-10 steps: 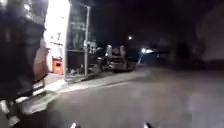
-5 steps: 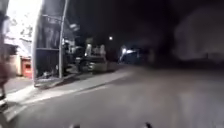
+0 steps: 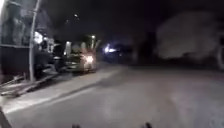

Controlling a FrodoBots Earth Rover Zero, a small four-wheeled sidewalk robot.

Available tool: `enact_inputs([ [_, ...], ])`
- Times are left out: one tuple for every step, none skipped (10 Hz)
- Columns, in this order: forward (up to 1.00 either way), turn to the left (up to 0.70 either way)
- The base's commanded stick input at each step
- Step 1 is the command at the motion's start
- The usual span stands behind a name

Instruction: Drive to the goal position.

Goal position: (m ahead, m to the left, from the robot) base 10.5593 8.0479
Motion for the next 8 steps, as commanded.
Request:
enact_inputs([
  [0.7,0.0],
  [0.7,0.0],
  [0.7,0.0],
  [0.7,0.0],
  [0.3,0.0],
  [0.7,0.0],
  [0.7,0.15],
  [0.7,0.35],
])
